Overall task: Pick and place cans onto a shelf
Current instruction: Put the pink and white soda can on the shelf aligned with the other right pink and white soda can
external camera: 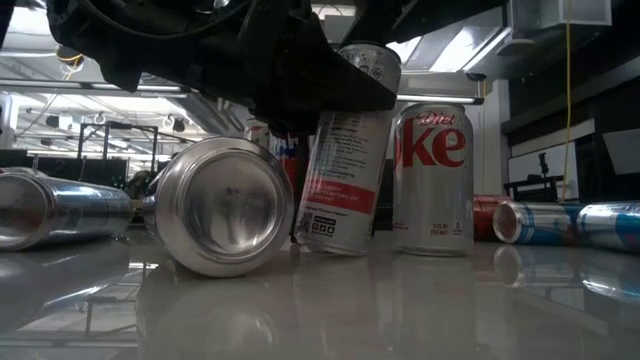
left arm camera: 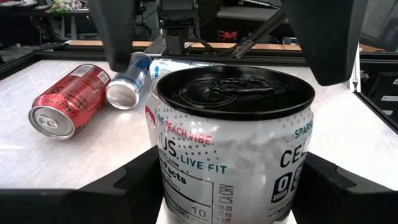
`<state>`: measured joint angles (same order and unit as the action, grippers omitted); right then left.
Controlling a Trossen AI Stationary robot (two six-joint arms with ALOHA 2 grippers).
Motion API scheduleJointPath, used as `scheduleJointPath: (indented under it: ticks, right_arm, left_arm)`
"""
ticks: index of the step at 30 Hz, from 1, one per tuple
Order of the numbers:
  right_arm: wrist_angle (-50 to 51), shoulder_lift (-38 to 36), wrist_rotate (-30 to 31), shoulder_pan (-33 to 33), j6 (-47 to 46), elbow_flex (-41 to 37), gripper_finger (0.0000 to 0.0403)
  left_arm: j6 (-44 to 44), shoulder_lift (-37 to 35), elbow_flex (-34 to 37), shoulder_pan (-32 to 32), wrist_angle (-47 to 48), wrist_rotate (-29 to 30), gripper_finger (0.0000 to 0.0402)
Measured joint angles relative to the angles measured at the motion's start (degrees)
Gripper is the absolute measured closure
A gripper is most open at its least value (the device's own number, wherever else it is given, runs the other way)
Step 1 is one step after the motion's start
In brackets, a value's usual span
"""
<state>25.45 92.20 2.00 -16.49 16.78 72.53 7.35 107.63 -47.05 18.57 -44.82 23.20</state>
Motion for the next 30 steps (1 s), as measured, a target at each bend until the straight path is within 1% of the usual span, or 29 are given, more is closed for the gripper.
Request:
scheduleJointPath:
  ticks: [8, 15, 19, 30]
  right_arm:
    - [-0.11, 0.32, 0.00, 0.02, -0.02, 0.00, 0.0013]
    - [0.00, 3.28, -0.09, 0.94, -0.07, -0.02, 0.0013]
    - [-0.11, 4.44, -0.09, 1.25, -0.14, -0.02, 0.0013]
    - [0.07, 4.13, -0.10, 1.14, -0.22, -0.02, 0.0013]
  left_arm:
    - [-0.01, 0.02, 0.00, 0.00, 0.04, 0.02, 0.0134]
    - [-0.04, 0.31, 0.17, -0.04, 0.78, -0.02, 0.0087]
    - [-0.04, 0.22, 0.17, -0.02, 0.50, -0.03, 0.0070]
    - [-0.07, -1.17, 0.13, 1.02, 0.39, -0.22, 0.0065]
